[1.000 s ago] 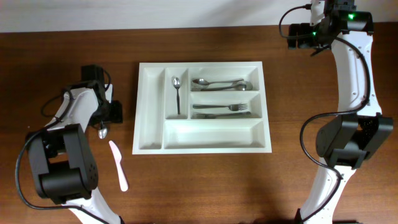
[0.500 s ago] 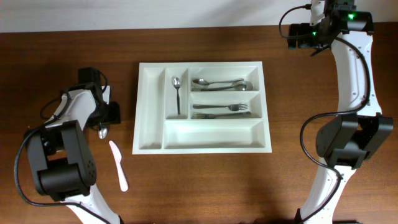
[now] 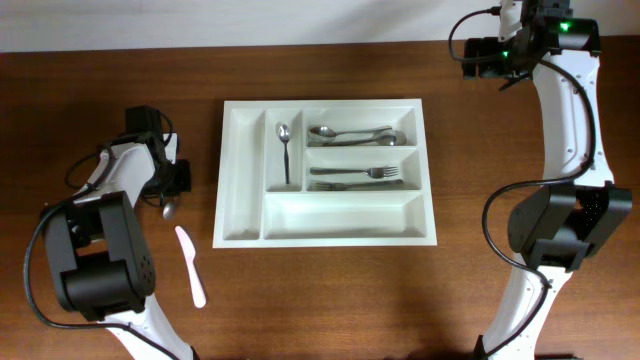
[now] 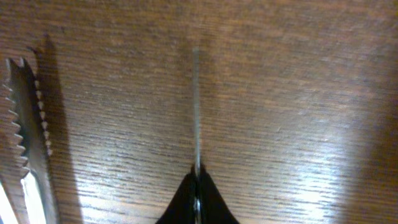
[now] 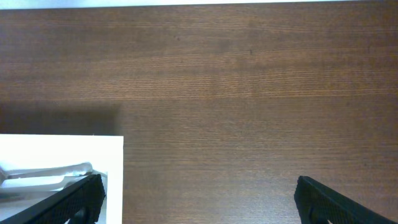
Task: Pack container
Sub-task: 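Carry the metal knife into the narrow left compartment and release, then move the left gripper back left of the tray and grasp another metal knife, then lay the second metal knife in the narrow left compartment and release, then lower the left gripper onto the white plastic knife and close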
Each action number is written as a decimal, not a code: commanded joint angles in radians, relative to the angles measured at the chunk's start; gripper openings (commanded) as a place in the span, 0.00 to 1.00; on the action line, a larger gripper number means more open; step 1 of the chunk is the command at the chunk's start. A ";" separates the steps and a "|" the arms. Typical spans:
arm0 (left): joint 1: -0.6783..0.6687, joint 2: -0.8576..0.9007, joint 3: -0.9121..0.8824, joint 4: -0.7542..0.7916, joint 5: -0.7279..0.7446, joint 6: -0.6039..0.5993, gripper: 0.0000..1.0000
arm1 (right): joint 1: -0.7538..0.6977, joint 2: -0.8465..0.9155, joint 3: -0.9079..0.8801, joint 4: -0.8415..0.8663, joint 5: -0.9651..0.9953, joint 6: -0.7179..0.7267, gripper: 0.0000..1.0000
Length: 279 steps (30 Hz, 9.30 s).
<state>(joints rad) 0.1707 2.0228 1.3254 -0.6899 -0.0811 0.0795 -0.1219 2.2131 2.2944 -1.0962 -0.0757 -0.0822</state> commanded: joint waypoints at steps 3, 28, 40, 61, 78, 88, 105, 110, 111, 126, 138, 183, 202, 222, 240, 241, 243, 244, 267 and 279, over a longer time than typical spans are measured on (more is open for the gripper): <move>0.007 0.064 -0.023 -0.006 -0.017 0.005 0.02 | 0.003 -0.025 0.017 0.000 -0.002 0.005 0.99; -0.196 0.055 0.584 -0.417 0.235 -0.154 0.02 | 0.003 -0.025 0.017 0.000 -0.002 0.005 0.99; -0.421 0.095 0.584 -0.365 0.235 -0.380 0.02 | 0.003 -0.025 0.017 0.000 -0.002 0.005 0.99; -0.378 0.139 0.721 -0.515 0.157 -0.282 0.76 | 0.003 -0.025 0.017 0.000 -0.002 0.005 0.99; -0.128 -0.118 0.702 -0.859 -0.021 -0.161 0.80 | 0.003 -0.025 0.017 0.000 -0.002 0.005 0.99; -0.085 -0.423 0.160 -0.556 -0.022 -0.160 0.86 | 0.003 -0.025 0.017 0.000 -0.002 0.006 0.99; 0.189 -0.392 -0.296 -0.096 -0.013 -0.074 0.58 | 0.003 -0.025 0.017 0.000 -0.002 0.006 0.99; 0.194 -0.319 -0.296 -0.016 -0.014 0.006 0.52 | 0.003 -0.025 0.017 0.000 -0.002 0.005 0.99; 0.194 -0.309 -0.296 -0.003 -0.014 0.006 0.52 | 0.003 -0.025 0.017 0.000 -0.002 0.006 0.99; 0.194 -0.184 -0.296 0.096 -0.022 0.050 0.21 | 0.003 -0.025 0.017 0.000 -0.002 0.006 0.99; 0.172 -0.185 -0.137 -0.001 -0.011 0.050 0.02 | 0.003 -0.024 0.017 0.000 -0.002 0.005 0.99; -0.300 0.045 0.554 -0.520 0.126 -0.187 0.70 | 0.003 -0.025 0.017 0.000 -0.002 0.005 0.99; -0.230 -0.386 0.246 -0.710 -0.008 -0.190 0.75 | 0.003 -0.025 0.017 0.000 -0.002 0.005 0.99; -0.027 -0.537 -0.523 -0.075 -0.013 -0.177 0.75 | 0.003 -0.025 0.017 0.000 -0.002 0.005 0.99; -0.016 -0.183 -0.530 0.126 0.113 -0.349 0.29 | 0.003 -0.024 0.017 0.000 -0.002 0.005 0.99; -0.016 -0.177 -0.530 0.121 0.113 -0.349 0.24 | 0.003 -0.025 0.017 0.000 -0.002 0.005 0.99; -0.016 -0.177 -0.530 0.116 0.112 -0.349 0.16 | 0.003 -0.025 0.017 0.000 -0.002 0.005 0.99; -0.016 -0.177 -0.529 0.116 0.112 -0.349 0.15 | 0.003 -0.024 0.017 0.000 -0.002 0.005 0.99; -0.015 -0.196 -0.307 -0.169 0.117 -0.357 0.57 | 0.003 -0.025 0.017 0.000 -0.002 0.005 0.99; -0.015 -0.196 -0.318 -0.221 0.119 -0.371 0.57 | 0.003 -0.025 0.017 0.000 -0.002 0.005 0.99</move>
<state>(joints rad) 0.1501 1.8084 1.0252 -0.9054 0.0261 -0.2771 -0.1219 2.2131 2.2944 -1.0962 -0.0757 -0.0818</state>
